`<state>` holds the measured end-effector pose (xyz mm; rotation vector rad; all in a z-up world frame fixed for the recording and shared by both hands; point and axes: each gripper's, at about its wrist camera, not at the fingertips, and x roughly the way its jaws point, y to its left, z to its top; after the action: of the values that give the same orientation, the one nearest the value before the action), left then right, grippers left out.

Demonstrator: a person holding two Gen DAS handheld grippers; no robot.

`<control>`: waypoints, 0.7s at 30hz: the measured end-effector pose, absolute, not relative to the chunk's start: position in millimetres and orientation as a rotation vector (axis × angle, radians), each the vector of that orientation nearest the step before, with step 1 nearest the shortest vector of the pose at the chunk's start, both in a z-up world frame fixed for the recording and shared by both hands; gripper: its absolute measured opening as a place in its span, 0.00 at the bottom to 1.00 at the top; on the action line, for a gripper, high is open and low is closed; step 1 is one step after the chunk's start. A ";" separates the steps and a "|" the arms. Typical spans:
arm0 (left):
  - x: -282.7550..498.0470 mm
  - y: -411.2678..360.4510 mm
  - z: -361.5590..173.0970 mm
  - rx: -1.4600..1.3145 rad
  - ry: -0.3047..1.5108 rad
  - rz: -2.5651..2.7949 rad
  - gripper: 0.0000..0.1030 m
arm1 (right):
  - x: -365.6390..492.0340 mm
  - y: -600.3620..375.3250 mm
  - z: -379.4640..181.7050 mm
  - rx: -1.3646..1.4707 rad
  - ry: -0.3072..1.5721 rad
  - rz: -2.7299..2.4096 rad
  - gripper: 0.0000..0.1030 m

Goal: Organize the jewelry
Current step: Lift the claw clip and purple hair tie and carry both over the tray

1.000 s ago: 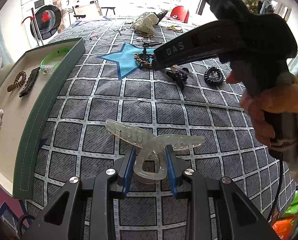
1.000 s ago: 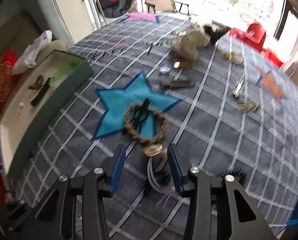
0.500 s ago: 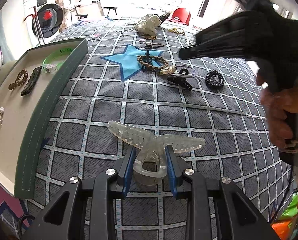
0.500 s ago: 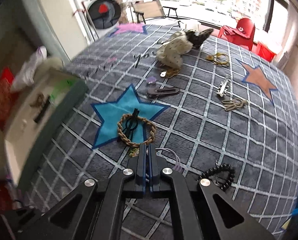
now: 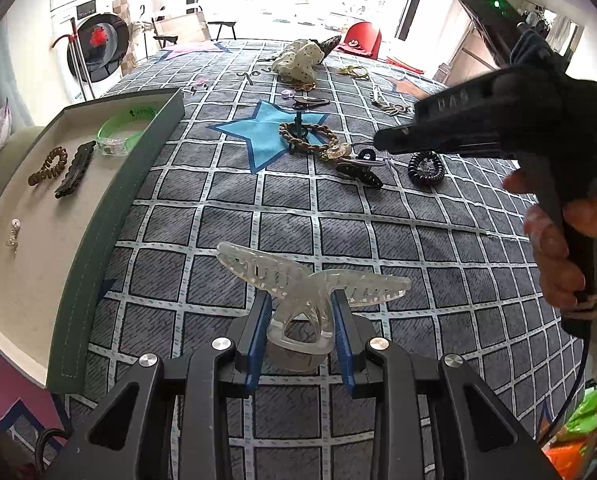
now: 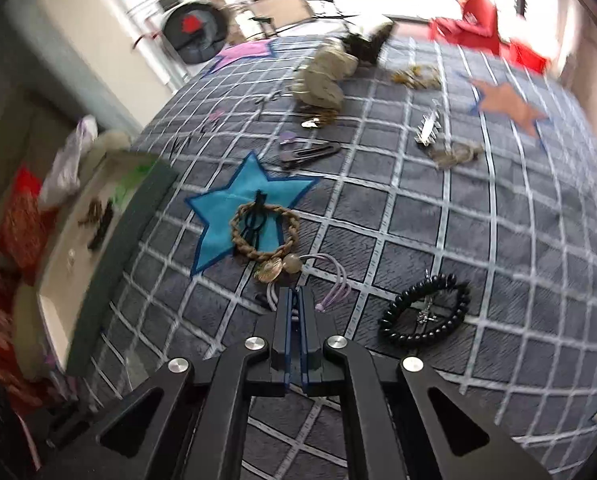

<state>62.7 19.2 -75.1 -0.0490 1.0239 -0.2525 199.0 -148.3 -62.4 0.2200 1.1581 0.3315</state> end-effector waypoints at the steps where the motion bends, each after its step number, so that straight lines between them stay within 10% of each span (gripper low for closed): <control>1: 63.4 20.0 -74.8 -0.048 1.022 -0.252 0.31 | 200.5 -155.7 -64.3 0.277 1.160 0.326 0.38; 2: 64.7 20.6 -74.7 -0.048 1.021 -0.251 0.31 | 200.2 -161.2 -65.1 0.312 1.152 0.319 0.66; 5: 67.8 22.3 -74.9 -0.050 1.022 -0.248 0.31 | 198.8 -176.5 -70.6 0.431 1.147 0.320 0.71; 14: 69.0 19.3 -77.6 -0.039 1.033 -0.246 0.31 | 202.2 -181.7 -107.5 0.678 1.210 0.367 0.18; 21: 70.3 19.6 -76.1 -0.041 1.027 -0.242 0.31 | 194.7 -188.3 -79.0 0.641 1.123 0.372 0.17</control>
<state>70.3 19.6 -76.1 -0.0406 1.0272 -0.2418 194.7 -188.3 -79.0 0.6409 1.1229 0.3720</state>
